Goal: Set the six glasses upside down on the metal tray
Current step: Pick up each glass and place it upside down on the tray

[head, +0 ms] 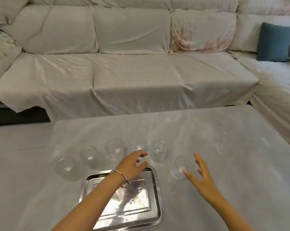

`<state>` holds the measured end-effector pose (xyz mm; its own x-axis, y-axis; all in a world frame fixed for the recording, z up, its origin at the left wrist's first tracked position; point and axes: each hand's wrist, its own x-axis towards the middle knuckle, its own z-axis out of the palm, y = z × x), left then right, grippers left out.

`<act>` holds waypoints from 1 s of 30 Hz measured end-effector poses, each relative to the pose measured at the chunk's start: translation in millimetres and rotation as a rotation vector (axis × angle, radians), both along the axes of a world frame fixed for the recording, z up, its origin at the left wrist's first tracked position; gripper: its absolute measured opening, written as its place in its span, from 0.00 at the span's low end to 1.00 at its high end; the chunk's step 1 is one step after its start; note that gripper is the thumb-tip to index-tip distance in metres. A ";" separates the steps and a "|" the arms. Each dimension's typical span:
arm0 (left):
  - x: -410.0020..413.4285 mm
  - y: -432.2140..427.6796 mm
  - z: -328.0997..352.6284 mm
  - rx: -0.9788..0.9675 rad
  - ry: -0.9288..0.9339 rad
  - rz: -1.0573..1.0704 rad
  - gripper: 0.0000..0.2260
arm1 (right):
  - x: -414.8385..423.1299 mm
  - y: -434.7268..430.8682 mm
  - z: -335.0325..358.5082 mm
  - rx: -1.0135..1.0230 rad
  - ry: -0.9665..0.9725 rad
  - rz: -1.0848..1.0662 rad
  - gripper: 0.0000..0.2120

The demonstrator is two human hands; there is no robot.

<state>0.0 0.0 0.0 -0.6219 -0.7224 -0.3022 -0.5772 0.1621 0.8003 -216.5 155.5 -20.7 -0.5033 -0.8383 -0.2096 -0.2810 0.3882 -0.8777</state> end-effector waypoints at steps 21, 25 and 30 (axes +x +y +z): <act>-102.9 46.6 -106.1 -0.096 0.331 -0.200 0.38 | -12.7 0.9 -137.0 -0.333 0.127 -0.019 0.35; -73.9 59.1 -85.4 -0.206 0.353 -0.133 0.35 | 11.5 11.3 -113.2 -0.367 0.134 0.033 0.35; -23.6 71.0 -62.3 -0.206 0.447 -0.003 0.29 | 53.6 23.9 -79.9 -0.402 0.109 0.154 0.37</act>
